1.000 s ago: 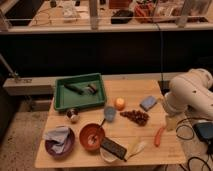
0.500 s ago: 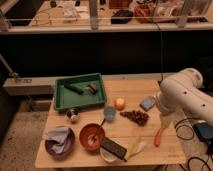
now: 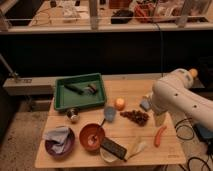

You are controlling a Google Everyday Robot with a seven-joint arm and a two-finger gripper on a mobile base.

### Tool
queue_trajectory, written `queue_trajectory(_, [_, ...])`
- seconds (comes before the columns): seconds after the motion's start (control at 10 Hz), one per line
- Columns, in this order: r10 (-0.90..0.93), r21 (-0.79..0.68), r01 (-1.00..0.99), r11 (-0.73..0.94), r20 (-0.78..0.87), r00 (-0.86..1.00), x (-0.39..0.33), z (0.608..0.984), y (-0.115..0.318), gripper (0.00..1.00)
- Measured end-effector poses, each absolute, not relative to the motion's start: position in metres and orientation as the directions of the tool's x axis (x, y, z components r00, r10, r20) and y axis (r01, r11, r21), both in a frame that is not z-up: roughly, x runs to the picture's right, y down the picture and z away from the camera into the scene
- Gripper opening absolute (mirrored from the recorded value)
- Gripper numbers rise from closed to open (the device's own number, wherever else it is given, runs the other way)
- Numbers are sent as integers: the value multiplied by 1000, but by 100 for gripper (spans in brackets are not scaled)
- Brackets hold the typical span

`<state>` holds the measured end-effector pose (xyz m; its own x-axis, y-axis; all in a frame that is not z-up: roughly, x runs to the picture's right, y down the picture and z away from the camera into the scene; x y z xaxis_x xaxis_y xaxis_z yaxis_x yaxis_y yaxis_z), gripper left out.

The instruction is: Place grapes in plastic cup

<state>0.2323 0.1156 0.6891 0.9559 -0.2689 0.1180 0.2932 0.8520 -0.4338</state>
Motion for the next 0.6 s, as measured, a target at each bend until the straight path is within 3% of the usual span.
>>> queue_trajectory(0.6, [-344,-383,378,843,155,926,207,700,107,80])
